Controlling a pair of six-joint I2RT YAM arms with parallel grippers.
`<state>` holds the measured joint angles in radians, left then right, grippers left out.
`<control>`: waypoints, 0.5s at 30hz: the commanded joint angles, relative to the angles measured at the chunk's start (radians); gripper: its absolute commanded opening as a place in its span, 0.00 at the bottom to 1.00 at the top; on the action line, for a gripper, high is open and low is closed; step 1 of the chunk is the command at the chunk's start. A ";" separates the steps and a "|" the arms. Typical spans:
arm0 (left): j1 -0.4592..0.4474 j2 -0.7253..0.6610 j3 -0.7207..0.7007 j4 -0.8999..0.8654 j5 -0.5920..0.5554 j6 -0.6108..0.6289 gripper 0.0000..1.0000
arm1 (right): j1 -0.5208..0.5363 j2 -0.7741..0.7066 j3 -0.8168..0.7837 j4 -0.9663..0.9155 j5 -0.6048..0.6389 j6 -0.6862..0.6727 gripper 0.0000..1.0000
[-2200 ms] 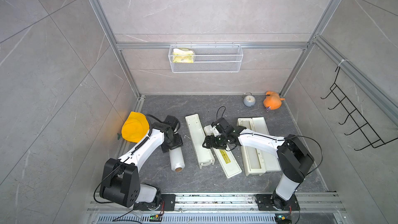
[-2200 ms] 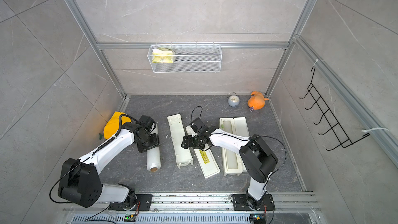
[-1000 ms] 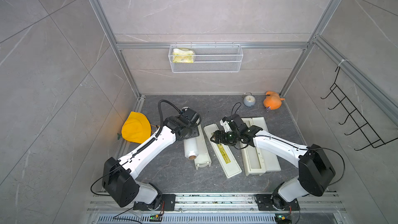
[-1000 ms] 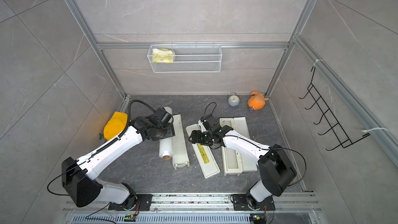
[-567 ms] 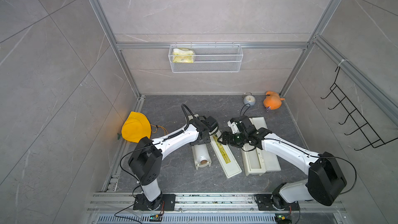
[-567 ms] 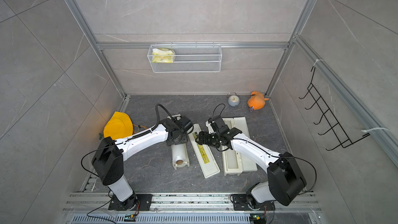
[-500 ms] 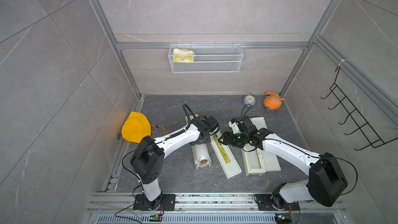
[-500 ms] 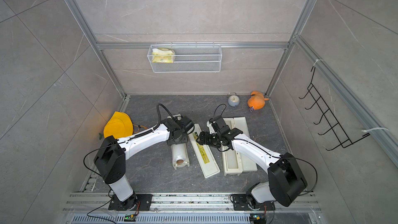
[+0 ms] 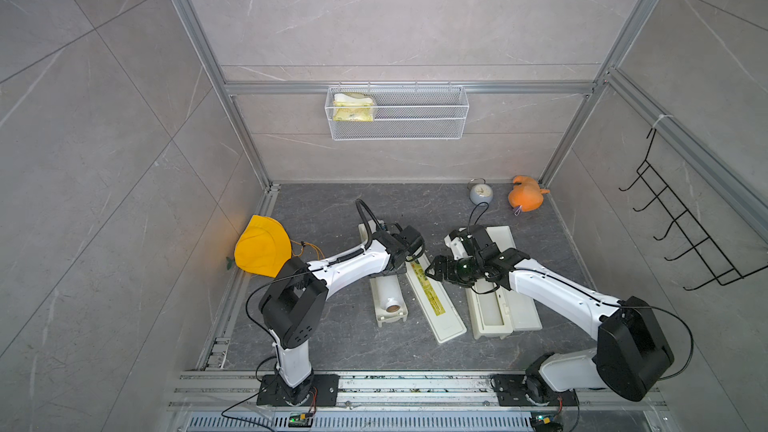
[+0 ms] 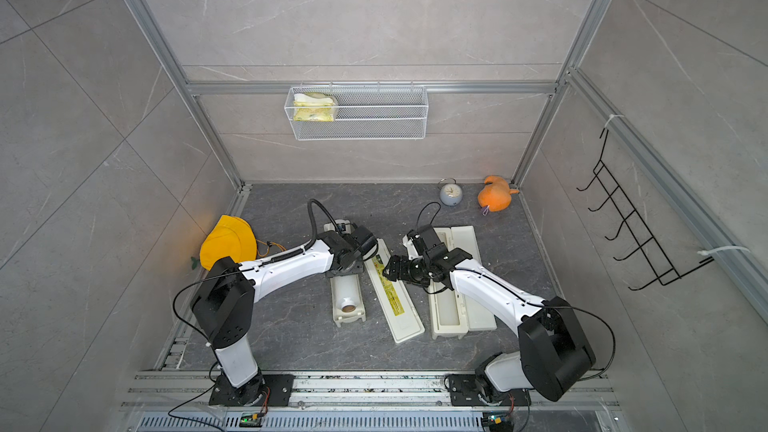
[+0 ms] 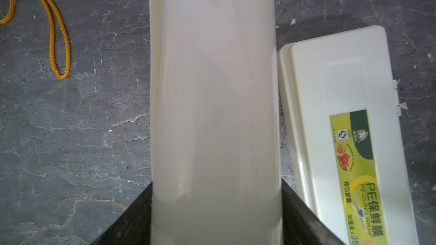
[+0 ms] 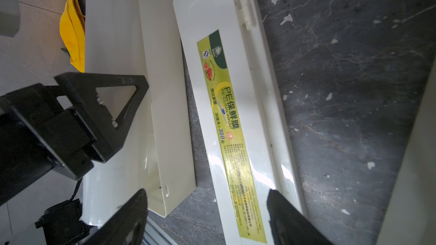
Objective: Put plastic wrap rolls into dispensers
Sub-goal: Place the plastic wrap into the plastic wrap cutting box.
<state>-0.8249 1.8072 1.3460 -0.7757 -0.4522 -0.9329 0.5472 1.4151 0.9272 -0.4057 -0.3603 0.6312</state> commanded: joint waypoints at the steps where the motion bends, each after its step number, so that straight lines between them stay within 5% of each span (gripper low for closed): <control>1: -0.003 -0.032 -0.003 0.039 -0.093 0.007 0.38 | -0.007 -0.019 -0.015 -0.021 -0.011 -0.017 0.81; 15: -0.021 -0.080 -0.049 0.012 -0.190 -0.024 0.36 | -0.014 -0.015 -0.025 -0.018 -0.024 -0.016 0.81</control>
<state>-0.8383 1.7992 1.2995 -0.7345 -0.4973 -0.9623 0.5365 1.4120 0.9150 -0.4080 -0.3710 0.6312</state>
